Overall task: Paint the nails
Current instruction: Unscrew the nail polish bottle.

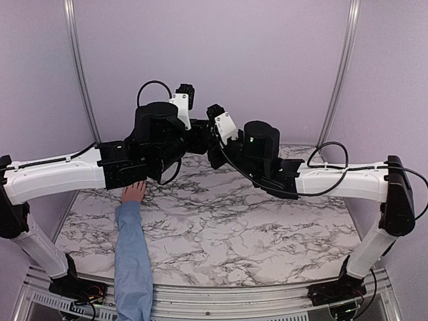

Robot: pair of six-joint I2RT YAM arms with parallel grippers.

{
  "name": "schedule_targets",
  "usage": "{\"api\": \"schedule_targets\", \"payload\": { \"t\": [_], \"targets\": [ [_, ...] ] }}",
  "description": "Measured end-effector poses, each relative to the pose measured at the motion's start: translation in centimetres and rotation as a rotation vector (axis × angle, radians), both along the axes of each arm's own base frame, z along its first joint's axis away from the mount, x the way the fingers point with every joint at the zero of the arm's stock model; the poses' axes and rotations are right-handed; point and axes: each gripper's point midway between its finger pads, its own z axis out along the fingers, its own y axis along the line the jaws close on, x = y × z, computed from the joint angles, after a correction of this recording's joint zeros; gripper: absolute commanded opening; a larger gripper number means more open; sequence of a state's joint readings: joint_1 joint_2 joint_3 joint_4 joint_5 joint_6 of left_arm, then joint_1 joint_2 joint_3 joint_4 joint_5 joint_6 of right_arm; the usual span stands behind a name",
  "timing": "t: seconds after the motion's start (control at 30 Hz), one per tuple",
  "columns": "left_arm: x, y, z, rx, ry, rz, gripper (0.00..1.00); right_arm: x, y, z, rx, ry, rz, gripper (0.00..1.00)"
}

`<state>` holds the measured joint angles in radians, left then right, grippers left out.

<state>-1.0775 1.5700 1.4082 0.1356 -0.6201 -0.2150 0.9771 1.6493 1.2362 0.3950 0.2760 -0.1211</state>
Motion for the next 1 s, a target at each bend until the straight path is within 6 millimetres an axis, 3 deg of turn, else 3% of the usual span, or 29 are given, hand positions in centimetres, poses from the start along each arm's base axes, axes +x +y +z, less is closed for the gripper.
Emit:
{"api": "schedule_targets", "payload": {
  "t": [0.13, 0.27, 0.43, 0.53, 0.73, 0.83, 1.0],
  "targets": [
    [-1.2, 0.3, 0.9, 0.008, -0.018, -0.063, 0.59, -0.4, -0.6, -0.4, -0.007, 0.009, 0.003, 0.00],
    [-1.4, 2.3, 2.3, -0.024, -0.032, -0.101, 0.61, -1.4, -1.8, -0.3, 0.004, 0.023, 0.033, 0.00],
    [-2.0, 5.4, 3.5, -0.062, -0.052, -0.192, 0.61, -2.9, -3.2, 1.0, 0.048, 0.034, 0.144, 0.00],
    [-3.3, 6.1, 4.0, -0.064, -0.078, -0.322, 0.60, -4.5, -3.8, 2.1, 0.080, 0.037, 0.261, 0.00],
    [-8.2, 3.1, 5.2, -0.031, -0.143, -0.687, 0.59, -9.3, -3.5, 4.3, 0.104, 0.026, 0.547, 0.00],
    [-10.3, 2.0, 5.2, -0.040, -0.153, -0.833, 0.57, -11.7, -3.1, 4.3, 0.101, 0.051, 0.682, 0.00],
    [-12.1, -0.1, 6.1, -0.057, -0.162, -0.997, 0.50, -14.3, -2.8, 3.8, 0.100, 0.110, 0.836, 0.00]
  ]
}}
